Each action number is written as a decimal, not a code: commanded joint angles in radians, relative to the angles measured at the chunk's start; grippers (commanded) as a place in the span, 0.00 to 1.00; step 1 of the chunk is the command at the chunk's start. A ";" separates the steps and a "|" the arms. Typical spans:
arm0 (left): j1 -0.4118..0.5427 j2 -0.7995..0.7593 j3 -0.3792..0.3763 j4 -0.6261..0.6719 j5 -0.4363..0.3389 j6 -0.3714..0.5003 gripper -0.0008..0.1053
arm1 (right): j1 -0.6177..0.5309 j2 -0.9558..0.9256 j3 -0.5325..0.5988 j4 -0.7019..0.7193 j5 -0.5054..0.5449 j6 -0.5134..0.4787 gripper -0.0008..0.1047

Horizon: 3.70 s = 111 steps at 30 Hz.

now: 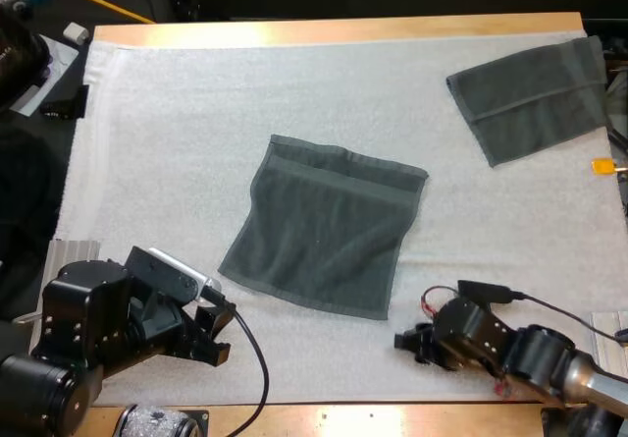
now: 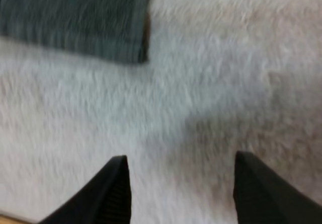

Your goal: Pick towel from pile, fold and stack

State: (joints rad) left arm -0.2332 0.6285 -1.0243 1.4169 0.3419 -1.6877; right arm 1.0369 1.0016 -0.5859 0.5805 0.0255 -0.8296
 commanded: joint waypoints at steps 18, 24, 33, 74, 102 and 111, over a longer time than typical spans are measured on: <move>0.000 -0.001 0.000 0.010 0.004 -0.005 0.53 | -0.090 0.362 0.031 -0.485 -0.145 0.136 0.43; 0.000 -0.002 0.000 0.016 0.004 -0.006 0.53 | -0.093 0.437 0.029 -0.589 -0.141 0.208 0.43; -0.002 0.000 -0.001 0.018 0.006 -0.006 0.53 | -0.098 0.477 0.031 -0.650 -0.137 0.287 0.33; -0.009 0.130 0.235 -0.315 0.097 -0.017 0.53 | -0.085 0.192 0.017 -0.107 0.007 -0.079 0.01; 0.001 0.750 0.273 -0.491 0.083 -0.010 0.54 | -0.085 0.200 0.020 -0.116 0.000 -0.069 0.01; -0.002 0.851 0.273 -0.503 0.125 -0.010 0.54 | -0.088 0.195 0.020 -0.121 -0.002 -0.065 0.01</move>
State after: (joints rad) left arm -0.2332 1.4795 -0.7505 0.9207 0.4558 -1.6934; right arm 0.9501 1.1992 -0.5646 0.4513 0.0275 -0.8981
